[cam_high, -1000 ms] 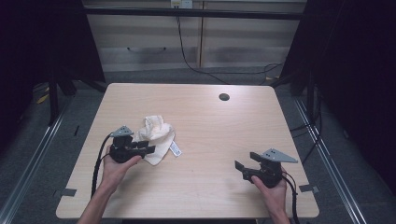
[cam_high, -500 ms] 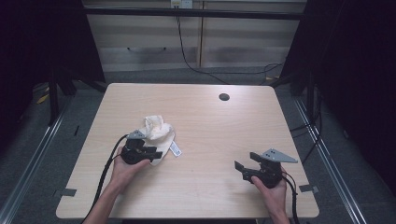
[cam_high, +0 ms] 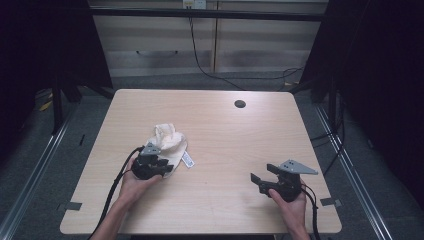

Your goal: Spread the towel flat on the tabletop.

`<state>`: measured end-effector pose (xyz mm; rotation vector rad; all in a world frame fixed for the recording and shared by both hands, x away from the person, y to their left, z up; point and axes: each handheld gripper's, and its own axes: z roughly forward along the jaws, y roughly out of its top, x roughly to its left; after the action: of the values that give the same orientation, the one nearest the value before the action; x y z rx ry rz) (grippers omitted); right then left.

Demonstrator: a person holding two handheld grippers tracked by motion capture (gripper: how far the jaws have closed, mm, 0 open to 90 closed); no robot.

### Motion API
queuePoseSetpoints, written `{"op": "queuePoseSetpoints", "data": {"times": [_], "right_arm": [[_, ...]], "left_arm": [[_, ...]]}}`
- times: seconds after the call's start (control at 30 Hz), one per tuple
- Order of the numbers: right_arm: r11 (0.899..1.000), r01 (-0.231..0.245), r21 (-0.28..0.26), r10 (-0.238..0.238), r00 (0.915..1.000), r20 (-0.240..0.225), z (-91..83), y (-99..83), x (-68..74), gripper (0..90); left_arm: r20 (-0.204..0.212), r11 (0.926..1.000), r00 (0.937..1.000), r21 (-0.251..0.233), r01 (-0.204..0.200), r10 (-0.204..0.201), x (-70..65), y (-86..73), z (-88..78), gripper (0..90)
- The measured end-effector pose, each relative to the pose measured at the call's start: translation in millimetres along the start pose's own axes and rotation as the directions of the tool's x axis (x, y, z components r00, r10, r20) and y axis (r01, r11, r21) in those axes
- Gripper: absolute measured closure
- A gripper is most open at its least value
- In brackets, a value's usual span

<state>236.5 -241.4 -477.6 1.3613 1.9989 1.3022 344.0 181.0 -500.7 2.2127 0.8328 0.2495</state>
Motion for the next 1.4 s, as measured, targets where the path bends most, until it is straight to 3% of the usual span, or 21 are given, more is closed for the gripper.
{"op": "queuePoseSetpoints", "data": {"times": [0.17, 0.27, 0.33, 0.5, 0.63, 0.77, 0.87, 0.97, 1.07, 1.1, 1.17, 1.3, 1.4], "right_arm": [[1.0, -0.002, 0.007, 0.002, 1.0, 0.001, 0.7, 0.1, 0.6, 23.9], [1.0, -0.001, 0.007, 0.001, 1.0, -0.002, 1.1, 0.2, 0.9, 24.1], [1.0, -0.003, 0.008, 0.003, 1.0, -0.001, 0.9, 0.2, 1.2, 24.1], [1.0, -0.001, 0.009, 0.001, 1.0, -0.003, 1.0, 0.3, 0.9, 24.1], [1.0, -0.002, 0.009, 0.002, 1.0, -0.006, 1.2, 0.4, 0.7, 24.2], [1.0, -0.003, 0.01, 0.003, 1.0, -0.007, 1.6, 0.4, 0.9, 24.2], [1.0, 0.001, 0.01, -0.001, 1.0, -0.009, 2.0, 0.5, 1.5, 24.3], [1.0, 0.003, 0.016, -0.002, 0.9999, -0.012, 3.3, 0.6, 1.9, 24.4], [1.0, 0.004, 0.018, -0.004, 0.9999, -0.016, 4.4, 0.9, 3.3, 24.5], [1.0, 0.005, 0.017, -0.005, 0.9998, -0.018, 4.7, 1.0, 3.8, 24.5], [1.0, 0.006, 0.019, -0.006, 0.9997, -0.024, 5.6, 1.6, 5.2, 24.9], [1.0, 0.004, 0.013, -0.004, 0.9988, -0.048, 6.4, 4.7, 9.1, 26.8], [0.999, 0.039, 0.009, -0.038, 0.9962, -0.078, 7.9, 13.8, 15.7, 28.6]], "left_arm": [[-0.012, 0.9998, 0.9998, 0.006, -0.017, 0.017, -3.7, -1.6, -1.8, 76.8], [0.012, 0.9999, 0.9999, 0.006, -0.01, 0.01, -4.7, -1.7, -1.5, 87.8], [0.01, 0.9997, 0.9999, 0.019, -0.011, 0.011, -6.1, -0.4, -1.9, 89.1], [0.074, 0.9982, 0.9955, 0.008, 0.059, -0.06, -3.7, -1.0, -1.0, 89.5], [0.096, 0.9979, 0.9933, -0.004, 0.064, -0.064, -6.0, 1.6, -4.6, 89.6], [0.152, 0.9924, 0.985, -0.079, 0.095, -0.082, -10.0, 12.6, -19.5, 89.6], [0.156, 0.9928, 0.9857, -0.09, 0.078, -0.063, -13.2, 17.4, -24.2, 89.6], [0.193, 0.9889, 0.9798, -0.126, 0.079, -0.053, -22.8, 28.7, -32.6, 89.6], [0.195, 0.9887, 0.9803, -0.137, 0.06, -0.033, -28.7, 37.8, -36.4, 89.6], [0.195, 0.9887, 0.9803, -0.137, 0.06, -0.033, -28.7, 37.8, -36.4, 89.7], [0.187, 0.9817, 0.9811, -0.172, 0.081, -0.048, -26.8, 48.2, -40.1, 89.7], [0.171, 0.9822, 0.9843, -0.173, 0.074, -0.044, -25.1, 59.6, -42.8, 89.7], [0.171, 0.9789, 0.9847, -0.192, 0.068, -0.035, -24.6, 72.5, -48.4, 89.7]]}}
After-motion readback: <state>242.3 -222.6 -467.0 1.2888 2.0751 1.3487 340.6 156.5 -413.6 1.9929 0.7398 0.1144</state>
